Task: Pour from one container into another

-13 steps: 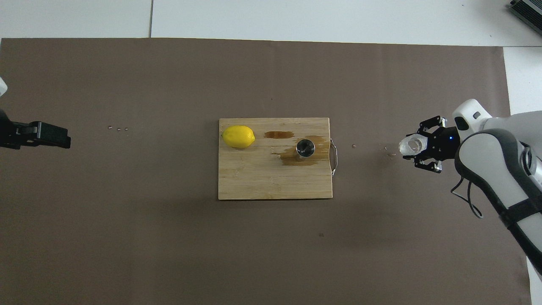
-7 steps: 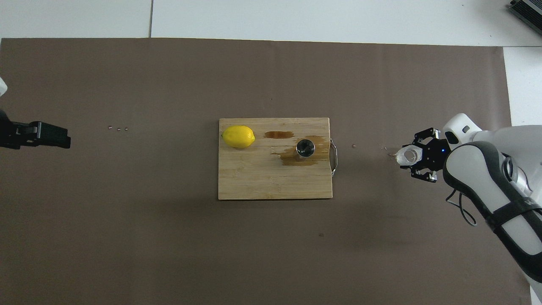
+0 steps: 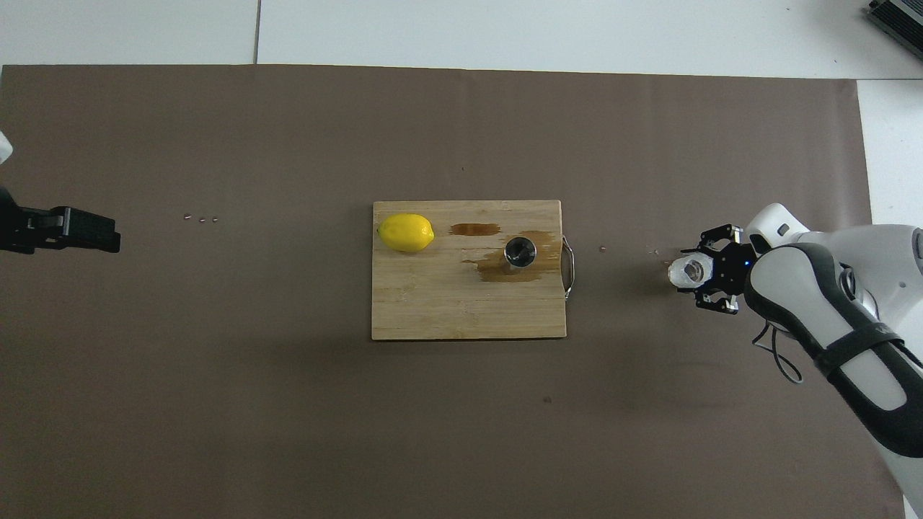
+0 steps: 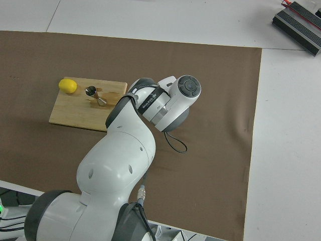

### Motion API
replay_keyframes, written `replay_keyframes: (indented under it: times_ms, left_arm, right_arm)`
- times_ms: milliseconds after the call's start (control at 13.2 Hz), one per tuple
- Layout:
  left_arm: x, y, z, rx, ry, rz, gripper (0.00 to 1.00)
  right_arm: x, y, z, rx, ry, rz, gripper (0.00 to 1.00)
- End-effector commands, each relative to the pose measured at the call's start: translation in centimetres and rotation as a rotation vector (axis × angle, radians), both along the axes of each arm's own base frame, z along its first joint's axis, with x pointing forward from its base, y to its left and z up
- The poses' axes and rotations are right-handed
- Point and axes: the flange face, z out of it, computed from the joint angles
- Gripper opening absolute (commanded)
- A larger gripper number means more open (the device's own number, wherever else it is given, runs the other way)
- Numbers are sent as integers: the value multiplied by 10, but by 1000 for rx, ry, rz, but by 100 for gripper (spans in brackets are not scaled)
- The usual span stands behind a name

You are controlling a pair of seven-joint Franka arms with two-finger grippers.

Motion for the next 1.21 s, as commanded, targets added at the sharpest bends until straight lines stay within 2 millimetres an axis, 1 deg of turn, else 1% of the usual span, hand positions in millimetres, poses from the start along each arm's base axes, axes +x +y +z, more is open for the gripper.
replay_keyframes:
  times_ms: [0,76,304,455,531,607,759,987,1063,1139]
  left_arm:
    - [-9,2,2,8,4,14,100]
    - [-9,2,2,8,4,14,100]
    - [-9,2,2,8,4,14,100]
    - [-9,2,2,8,4,14,100]
    - [-9,2,2,8,4,14,100]
    - [-9,2,2,8,4,14,100]
    - [-9,2,2,8,4,14,100]
    - [-8,2,2,8,6,17,100]
    - [-9,2,2,8,4,15,100]
    - [-9,2,2,8,4,15,100]
  right_arm:
    - [-4,13,40,60,27,-47,100]
    - [-7,19,57,56,54,-69,100]
    - [-18,23,99,5,141,-205,100]
    - [-25,24,132,-122,188,-370,100]
    - [-29,30,145,-185,212,-462,100]
    - [-28,44,155,-240,215,-505,100]
    - [-31,46,160,-297,245,-668,100]
    - [-42,48,159,-302,388,-1067,100]
    - [-45,52,160,-312,434,-1200,100]
    - [-45,60,168,-318,461,-1293,100]
